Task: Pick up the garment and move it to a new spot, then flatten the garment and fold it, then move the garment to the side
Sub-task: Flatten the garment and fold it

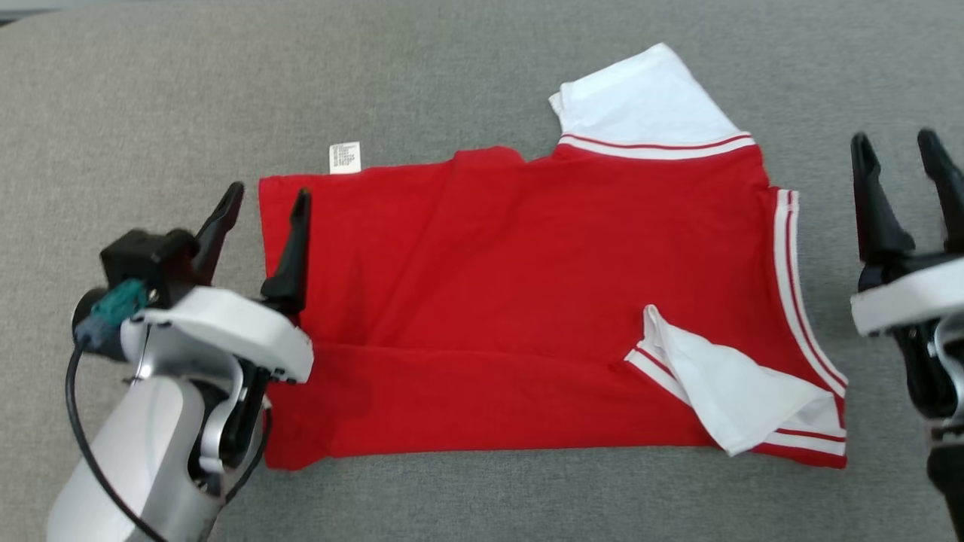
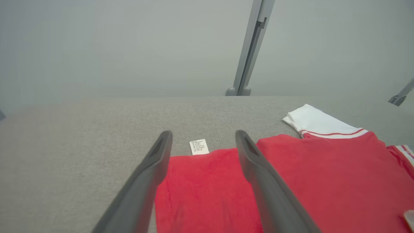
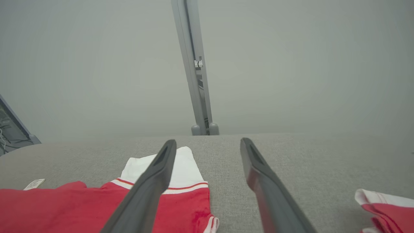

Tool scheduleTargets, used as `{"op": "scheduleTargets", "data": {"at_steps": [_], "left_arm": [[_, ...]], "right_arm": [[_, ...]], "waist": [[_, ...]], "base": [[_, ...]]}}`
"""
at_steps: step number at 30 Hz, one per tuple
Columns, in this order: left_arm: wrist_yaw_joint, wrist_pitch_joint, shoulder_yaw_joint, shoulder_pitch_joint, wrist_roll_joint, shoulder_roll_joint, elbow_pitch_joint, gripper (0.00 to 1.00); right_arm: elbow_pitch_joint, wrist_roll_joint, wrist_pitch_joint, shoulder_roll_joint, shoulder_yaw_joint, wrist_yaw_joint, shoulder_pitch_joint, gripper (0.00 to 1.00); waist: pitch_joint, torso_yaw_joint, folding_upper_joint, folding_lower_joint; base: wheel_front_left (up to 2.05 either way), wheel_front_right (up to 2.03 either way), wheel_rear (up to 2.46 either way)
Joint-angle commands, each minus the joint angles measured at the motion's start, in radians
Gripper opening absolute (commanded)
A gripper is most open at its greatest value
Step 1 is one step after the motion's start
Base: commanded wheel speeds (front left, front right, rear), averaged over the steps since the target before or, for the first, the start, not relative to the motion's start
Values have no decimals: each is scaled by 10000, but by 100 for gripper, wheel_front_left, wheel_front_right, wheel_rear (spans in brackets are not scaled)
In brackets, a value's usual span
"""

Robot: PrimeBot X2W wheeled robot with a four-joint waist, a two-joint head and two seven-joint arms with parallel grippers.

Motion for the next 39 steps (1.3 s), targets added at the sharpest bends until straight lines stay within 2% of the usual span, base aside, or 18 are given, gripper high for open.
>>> {"op": "scheduleTargets", "data": {"at_steps": [1, 10, 17, 23, 31, 32, 33, 34, 35, 36, 37, 39], "left_arm": [[-136, 91, -50, -357, -48, 2, 151, 100], [-1090, 544, -492, -2229, -539, -635, 1693, 100], [-1782, 727, -749, -3173, -923, -1086, 2867, 100], [-2489, 782, -954, -4212, -1373, -1597, 4305, 100], [-2828, 970, -1369, -4865, -1673, -1823, 5302, 99], [-2850, 983, -1416, -4903, -1764, -1847, 5375, 85], [-2877, 984, -1481, -4958, -1777, -1836, 5459, 48], [-2888, 998, -1541, -5012, -1801, -1812, 5528, 28], [-2913, 1024, -1607, -5050, -1873, -1817, 5589, 0], [-2928, 1013, -1667, -5087, -1910, -1797, 5640, 0], [-2937, 970, -1709, -5134, -1936, -1763, 5699, 0], [-2939, 890, -1801, -5226, -2002, -1701, 5810, 0]], "right_arm": [[217, 92, 106, -203, 123, 12, -413, 100], [1982, 569, 521, -1329, 1101, 12, -3089, 100], [3111, 730, 975, -1867, 1900, 11, -4521, 100], [4504, 1142, 1622, -2121, 3045, 8, -5983, 100], [5622, 1555, 1849, -2201, 3819, 9, -6903, 100], [5726, 1601, 1952, -2194, 3934, 9, -6952, 100], [5792, 1632, 2018, -2198, 4090, 11, -7005, 100], [5875, 1723, 2020, -2205, 4185, 11, -7073, 95], [5967, 1813, 2137, -2196, 4295, 9, -7117, 49], [5988, 1890, 2222, -2194, 4446, 11, -7164, 18], [5996, 1952, 2198, -2235, 4552, 9, -7242, 0], [6001, 2119, 2277, -2288, 4776, 9, -7338, 0]], "waist": [[362, 280, 0, 0], [1614, 1219, 0, 0], [2168, 1797, 0, 0], [2594, 2247, 0, 0], [2810, 2410, 0, 0], [2821, 2411, 0, 0], [2823, 2412, 0, 0], [2827, 2405, 0, 0], [2829, 2395, 0, 0], [2825, 2381, 0, 0], [2816, 2364, 0, 0], [2778, 2325, 0, 0]], "base": [[0, 0, 0], [0, 0, 0], [0, 0, 0], [0, 0, 0], [0, 0, 0], [0, 0, 0], [0, 0, 0], [0, 0, 0], [0, 0, 0], [0, 0, 0], [0, 0, 0], [0, 0, 0]]}}
